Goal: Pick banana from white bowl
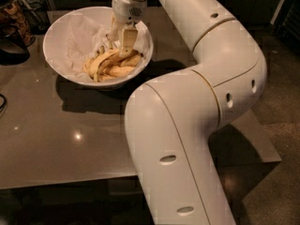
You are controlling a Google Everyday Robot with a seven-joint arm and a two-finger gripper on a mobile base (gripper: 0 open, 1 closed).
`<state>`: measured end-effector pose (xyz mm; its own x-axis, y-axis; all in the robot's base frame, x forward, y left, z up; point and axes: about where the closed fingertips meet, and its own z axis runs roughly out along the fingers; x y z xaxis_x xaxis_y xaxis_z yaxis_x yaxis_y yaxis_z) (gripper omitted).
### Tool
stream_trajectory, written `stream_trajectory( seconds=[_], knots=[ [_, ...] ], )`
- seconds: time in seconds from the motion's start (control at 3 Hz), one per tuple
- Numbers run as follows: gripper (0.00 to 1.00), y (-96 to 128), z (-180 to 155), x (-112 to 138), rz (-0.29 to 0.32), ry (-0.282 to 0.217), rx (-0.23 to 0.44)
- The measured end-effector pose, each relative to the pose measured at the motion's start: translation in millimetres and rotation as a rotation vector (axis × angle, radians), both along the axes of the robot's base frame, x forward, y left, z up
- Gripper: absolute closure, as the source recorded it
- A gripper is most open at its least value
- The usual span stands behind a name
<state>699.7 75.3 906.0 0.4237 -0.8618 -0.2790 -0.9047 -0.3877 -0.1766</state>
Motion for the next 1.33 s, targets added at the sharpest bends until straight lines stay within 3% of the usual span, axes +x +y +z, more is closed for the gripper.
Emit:
stream_trajectory(
  seconds=[1.33],
  knots=[
    [0.49,5.3,-20.8,-5.0,-0.004,0.064,0.008]
  ],
)
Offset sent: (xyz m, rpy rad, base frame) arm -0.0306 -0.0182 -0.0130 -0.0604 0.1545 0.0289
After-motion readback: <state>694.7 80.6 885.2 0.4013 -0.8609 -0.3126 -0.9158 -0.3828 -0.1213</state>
